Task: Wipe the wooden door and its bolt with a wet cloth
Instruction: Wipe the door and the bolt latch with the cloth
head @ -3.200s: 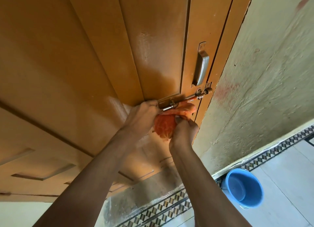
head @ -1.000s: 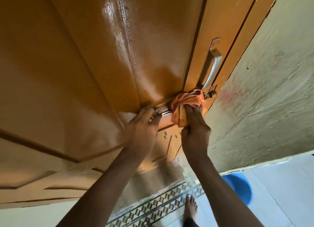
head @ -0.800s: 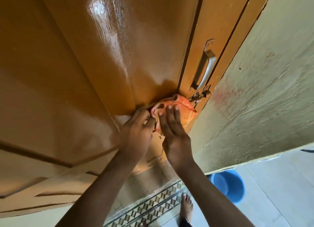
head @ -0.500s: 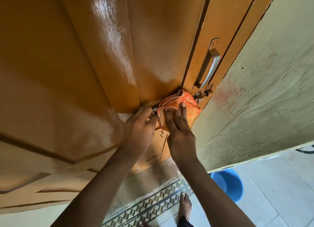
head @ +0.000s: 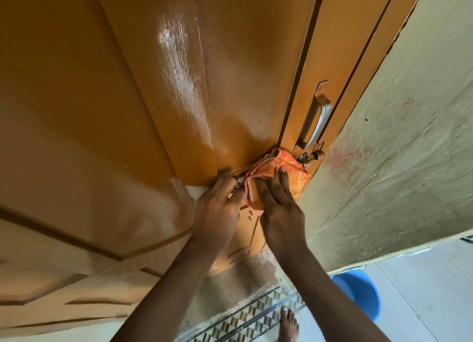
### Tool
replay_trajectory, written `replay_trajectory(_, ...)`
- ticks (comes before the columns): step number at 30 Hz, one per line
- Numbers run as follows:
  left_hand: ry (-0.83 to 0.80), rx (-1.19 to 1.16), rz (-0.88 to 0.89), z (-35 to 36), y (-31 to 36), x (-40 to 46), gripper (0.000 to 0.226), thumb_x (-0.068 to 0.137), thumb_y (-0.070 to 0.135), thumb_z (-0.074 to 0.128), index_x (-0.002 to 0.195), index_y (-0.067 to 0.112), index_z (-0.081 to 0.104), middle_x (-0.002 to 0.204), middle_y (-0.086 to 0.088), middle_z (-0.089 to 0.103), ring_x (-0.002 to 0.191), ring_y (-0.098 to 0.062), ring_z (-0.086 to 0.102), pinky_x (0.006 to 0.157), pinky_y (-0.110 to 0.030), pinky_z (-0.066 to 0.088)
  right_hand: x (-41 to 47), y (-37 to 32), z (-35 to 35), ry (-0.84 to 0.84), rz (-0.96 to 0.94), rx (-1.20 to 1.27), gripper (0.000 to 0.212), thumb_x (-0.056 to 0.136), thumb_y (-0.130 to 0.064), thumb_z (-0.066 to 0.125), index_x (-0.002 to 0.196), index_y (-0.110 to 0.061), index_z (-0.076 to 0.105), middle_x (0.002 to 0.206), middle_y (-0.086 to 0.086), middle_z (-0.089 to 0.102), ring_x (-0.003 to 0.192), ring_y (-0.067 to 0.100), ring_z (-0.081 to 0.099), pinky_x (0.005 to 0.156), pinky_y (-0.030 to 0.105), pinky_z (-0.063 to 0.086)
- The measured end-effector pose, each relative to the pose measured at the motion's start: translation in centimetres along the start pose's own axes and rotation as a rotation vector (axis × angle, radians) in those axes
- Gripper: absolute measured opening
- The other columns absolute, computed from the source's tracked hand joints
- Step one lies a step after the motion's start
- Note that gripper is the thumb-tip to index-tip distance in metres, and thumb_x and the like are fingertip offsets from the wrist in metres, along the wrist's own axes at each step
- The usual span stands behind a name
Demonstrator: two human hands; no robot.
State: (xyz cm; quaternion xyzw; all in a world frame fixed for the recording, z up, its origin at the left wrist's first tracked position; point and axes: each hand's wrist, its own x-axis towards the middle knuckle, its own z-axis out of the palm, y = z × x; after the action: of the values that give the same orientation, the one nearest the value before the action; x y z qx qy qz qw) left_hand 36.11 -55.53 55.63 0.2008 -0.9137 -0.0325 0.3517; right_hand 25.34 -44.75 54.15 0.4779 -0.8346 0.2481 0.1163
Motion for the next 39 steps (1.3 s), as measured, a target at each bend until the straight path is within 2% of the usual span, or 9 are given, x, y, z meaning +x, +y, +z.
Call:
replay_trajectory(5,-0.014,0.012,0.016,0.1,-0.1,-0.1,0.005,0.089,0.004,0.076,0.089,0.006,0.081,0.087,-0.006,0.070,0.079,-0.021,0.067,0.060,-0.023,0.049,-1.2,1.5,0.1,0.016,-0.108,0.101,0.082,0.076,0.017,0.064,0.150,-0.017,0.050,0.158,0.013,0.044,0.141,0.041,0.047,0.063,0.037,0.062)
replay_trajectory(9,-0.019,0.046,-0.011,0.4,-0.1,-0.3,0.019,0.085,0.003,0.084,0.104,0.008,0.084,0.089,-0.004,0.069,0.082,-0.018,0.066,0.067,-0.017,0.039,0.9,3.2,0.6,0.174,0.281,0.238,0.048,0.096,-0.013,0.043,0.141,-0.010,0.059,0.142,0.021,0.060,0.088,0.042,0.075,0.058,0.044,0.065)
replay_trajectory(14,-0.018,0.012,0.009,0.3,-0.2,-0.2,0.009,0.085,0.001,0.082,0.089,0.009,0.081,0.089,-0.004,0.069,0.084,-0.020,0.068,0.060,-0.027,0.053,-0.8,0.4,1.9,0.124,0.123,0.243,0.070,0.076,0.006,0.053,0.146,-0.006,0.054,0.154,0.025,0.045,0.138,0.046,0.047,0.068,0.034,0.062)
replay_trajectory(18,-0.022,0.045,0.020,0.3,-0.3,-0.2,0.015,0.091,0.005,0.078,0.105,0.008,0.083,0.093,-0.004,0.070,0.086,-0.019,0.067,0.063,-0.022,0.048,0.2,3.8,1.4,0.233,0.199,0.194,0.050,0.093,-0.009,0.048,0.141,-0.010,0.059,0.148,0.022,0.054,0.114,0.048,0.068,0.064,0.047,0.065)
replay_trajectory(21,-0.024,0.067,0.022,0.3,-0.2,-0.2,0.015,0.088,0.004,0.079,0.101,0.009,0.084,0.090,-0.004,0.069,0.083,-0.019,0.067,0.062,-0.021,0.046,1.1,1.4,2.1,0.296,0.450,0.316,0.056,0.093,-0.025,0.031,0.139,-0.011,0.062,0.132,0.024,0.067,0.092,0.042,0.075,0.066,0.037,0.064)
replay_trajectory(25,-0.039,0.045,0.011,0.3,-0.3,-0.1,0.007,0.086,0.004,0.081,0.090,0.011,0.082,0.087,-0.005,0.067,0.079,-0.021,0.066,0.059,-0.027,0.052,-1.3,-0.8,2.2,0.202,0.264,0.326,0.067,0.080,-0.012,0.034,0.141,-0.008,0.060,0.145,0.025,0.056,0.128,0.044,0.059,0.077,0.030,0.059)
replay_trajectory(32,-0.043,0.085,0.008,0.4,-0.3,-0.2,0.016,0.090,0.005,0.080,0.103,0.011,0.084,0.091,-0.004,0.070,0.084,-0.020,0.068,0.059,-0.025,0.050,1.3,-0.3,2.7,0.421,0.591,0.466,0.050,0.094,-0.009,0.045,0.142,-0.011,0.059,0.142,0.019,0.061,0.093,0.035,0.076,0.077,0.033,0.064)
replay_trajectory(34,-0.033,0.083,0.003,0.6,-0.3,-0.2,0.012,0.092,0.009,0.080,0.103,0.012,0.084,0.090,-0.004,0.070,0.082,-0.019,0.068,0.060,-0.024,0.051,0.4,-2.4,3.4,0.362,0.580,0.505,0.055,0.087,0.000,0.050,0.142,-0.007,0.058,0.130,0.023,0.068,0.080,0.027,0.073,0.068,0.009,0.052)
replay_trajectory(39,-0.002,0.091,0.023,0.6,-0.4,-0.1,0.010,0.095,0.010,0.077,0.102,0.011,0.084,0.087,-0.004,0.069,0.079,-0.019,0.068,0.059,-0.023,0.049,0.2,-2.1,2.4,0.233,0.879,0.633,0.033,0.086,0.008,0.047,0.100,-0.009,0.071,0.069,-0.003,0.064,0.061,0.010,0.061,0.061,0.021,0.044)
